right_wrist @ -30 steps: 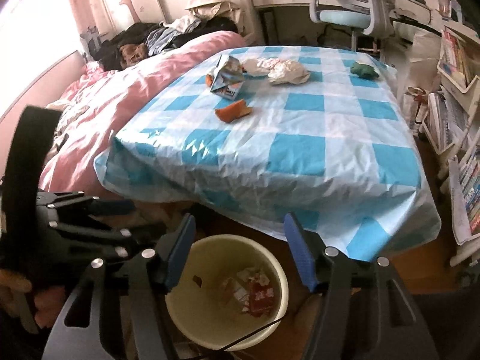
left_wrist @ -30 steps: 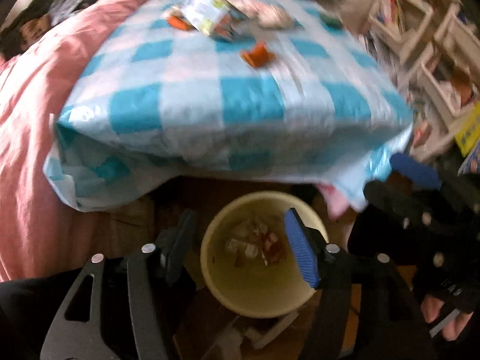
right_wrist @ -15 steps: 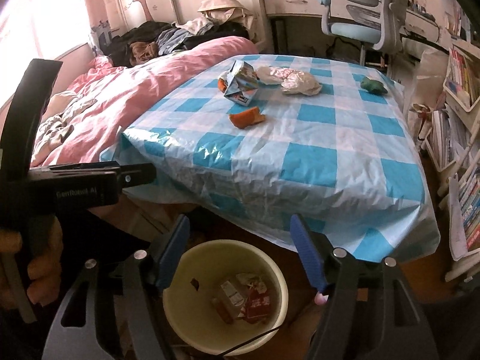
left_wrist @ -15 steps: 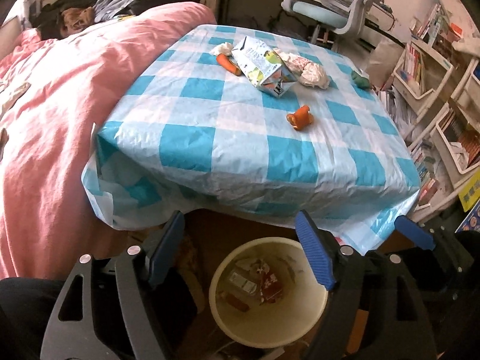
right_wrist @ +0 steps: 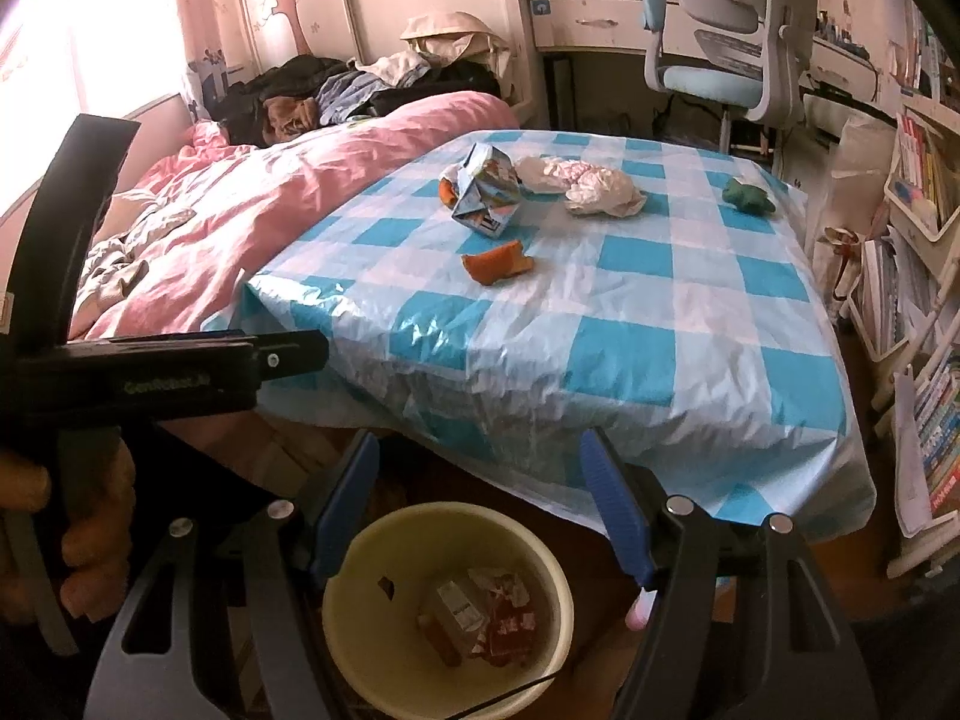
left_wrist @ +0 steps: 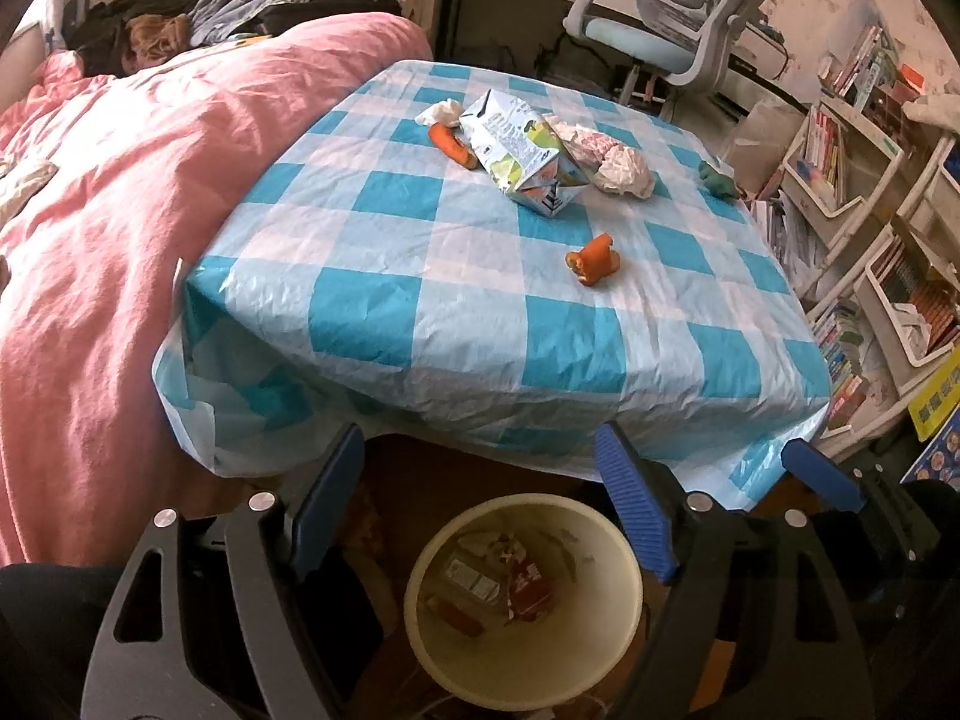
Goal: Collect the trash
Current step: 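Grasp the milk carton with the left gripper while the right grasps a small orange scrap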
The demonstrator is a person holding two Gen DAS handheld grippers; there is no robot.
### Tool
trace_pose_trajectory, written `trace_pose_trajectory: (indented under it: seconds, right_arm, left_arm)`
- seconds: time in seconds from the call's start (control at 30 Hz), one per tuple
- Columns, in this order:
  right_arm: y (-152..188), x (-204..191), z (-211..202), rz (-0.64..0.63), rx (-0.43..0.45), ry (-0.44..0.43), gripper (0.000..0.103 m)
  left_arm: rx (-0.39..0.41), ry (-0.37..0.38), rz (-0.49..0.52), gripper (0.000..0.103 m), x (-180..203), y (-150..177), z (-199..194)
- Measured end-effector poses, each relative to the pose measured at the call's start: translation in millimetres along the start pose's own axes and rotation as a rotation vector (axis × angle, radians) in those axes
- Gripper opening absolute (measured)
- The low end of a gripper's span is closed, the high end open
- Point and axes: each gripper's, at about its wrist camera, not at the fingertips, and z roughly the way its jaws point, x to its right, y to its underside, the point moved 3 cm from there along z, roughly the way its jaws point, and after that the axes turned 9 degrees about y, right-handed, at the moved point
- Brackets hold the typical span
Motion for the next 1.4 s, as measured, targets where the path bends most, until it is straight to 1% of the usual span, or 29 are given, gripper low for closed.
trace_pose_trajectory:
  seconds: [0.23,0.4,0.53,0.63,0.73,0.9,1.17,1.3,1.4]
  right_arm:
    - [-7.7,-5.7,3.4,-0.007,0.014,-0.006,0.067]
    - [-18.0,-4.7,7.3,0.005,0.03,-0.008,0.067]
    - [-27.6,-5.4,15.2,0.007,0.033,-0.012,0.067]
    - [-34.2,-7.2,20.6,0.004,0.037,-0.014,0.067]
    - [-40.0,-9.1,25.3,0.005,0.041,-0.016,0.067]
    - [-47.8,-6.5,35.4,0.015,0.037,-0.01,0.067]
    - [-60.4,-2.6,53.9,0.028,0.032,-0.001,0.067]
    - [-66.6,-2.5,65.5,0.031,0.028,0.003,0.067]
    - [-69.9,-3.7,74.5,0.031,0.021,0.002,0.067]
  left_arm:
    - [0.016,0.026,-0.01,0.077,2.0,-15.2,1.0]
    - [0.031,0.04,-0.022,0.078,1.4,-35.8,1.5]
    - [0.044,0.034,-0.023,0.078,-1.2,-58.1,3.4]
    - [0.059,0.034,-0.049,0.078,-10.7,-77.0,4.1]
    - [0.063,0.021,-0.1,0.078,-26.6,-94.1,9.8]
    - [0.048,0.018,-0.18,0.078,-42.8,-100.3,21.4]
    - [0.027,0.011,-0.134,0.078,-29.1,-106.5,37.9]
    - [0.022,0.017,-0.14,0.078,-27.8,-114.3,45.6]
    - [0.022,0.024,-0.165,0.078,-31.5,-120.8,50.1]
